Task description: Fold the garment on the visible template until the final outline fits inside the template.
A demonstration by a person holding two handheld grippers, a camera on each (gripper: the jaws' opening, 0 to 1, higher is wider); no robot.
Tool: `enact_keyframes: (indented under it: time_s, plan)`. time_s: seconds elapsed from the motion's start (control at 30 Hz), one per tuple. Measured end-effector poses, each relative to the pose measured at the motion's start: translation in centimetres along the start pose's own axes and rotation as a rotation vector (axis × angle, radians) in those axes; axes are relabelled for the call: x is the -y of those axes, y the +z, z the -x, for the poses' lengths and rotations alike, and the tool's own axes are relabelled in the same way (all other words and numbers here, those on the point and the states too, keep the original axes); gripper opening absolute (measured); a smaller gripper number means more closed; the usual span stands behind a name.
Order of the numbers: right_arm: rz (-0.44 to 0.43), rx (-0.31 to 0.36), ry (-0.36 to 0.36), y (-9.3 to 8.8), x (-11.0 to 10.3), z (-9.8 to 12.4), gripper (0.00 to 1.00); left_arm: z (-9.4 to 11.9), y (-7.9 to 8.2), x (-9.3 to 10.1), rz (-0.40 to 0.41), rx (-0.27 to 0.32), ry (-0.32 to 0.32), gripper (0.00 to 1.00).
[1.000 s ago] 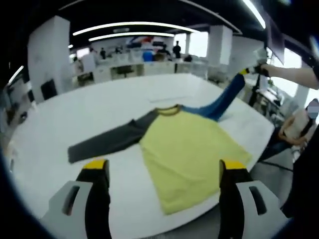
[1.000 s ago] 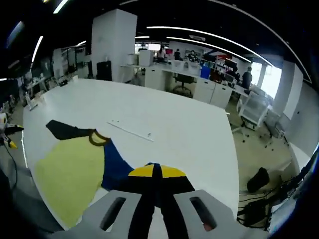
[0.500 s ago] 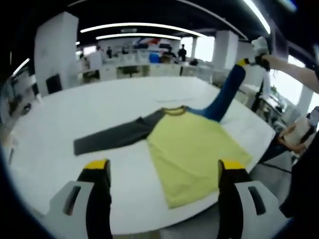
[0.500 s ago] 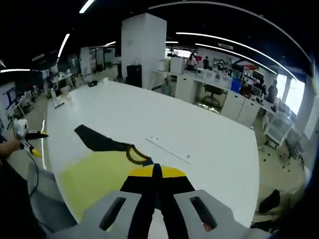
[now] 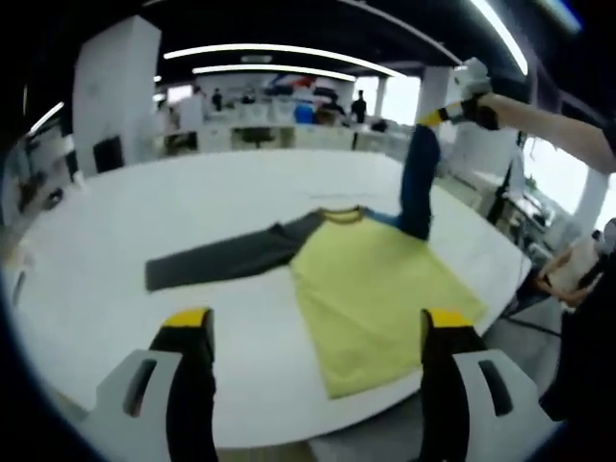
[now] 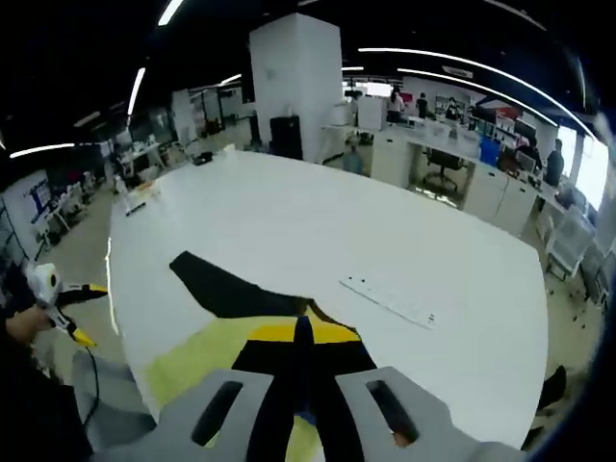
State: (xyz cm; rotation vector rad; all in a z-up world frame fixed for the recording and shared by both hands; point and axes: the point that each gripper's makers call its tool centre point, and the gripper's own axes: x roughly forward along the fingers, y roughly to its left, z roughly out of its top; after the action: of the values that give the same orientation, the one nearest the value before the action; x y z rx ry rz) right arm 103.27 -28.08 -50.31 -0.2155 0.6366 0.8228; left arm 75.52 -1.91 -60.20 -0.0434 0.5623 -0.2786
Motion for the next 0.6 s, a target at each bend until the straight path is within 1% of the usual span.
enact_keyframes:
  time_s: [0.07,0.23,0.37,0.6]
  plan:
    - [-0.034,-0.003,0.027,0.0,-1.0,-1.1,0.02,0.3,-0.2,-0.4,0.008,-0.001,0.007,0.84]
    - [-0.034,-0.014,0.055,0.0,-2.6,-3.3,0.02,1.0,-1.0,-1.5,0.033,-0.009,0.032,0.84]
    - [-0.04,-0.03,0.064,-0.2,-3.4,-5.0,0.02,1.1,-1.3,-1.7,0.042,-0.013,0.036,0.83]
    - [-0.054,-0.052,0.064,-0.9,-4.1,-6.6,0.02,1.1,-1.7,-1.7,0.048,-0.021,0.034,0.83]
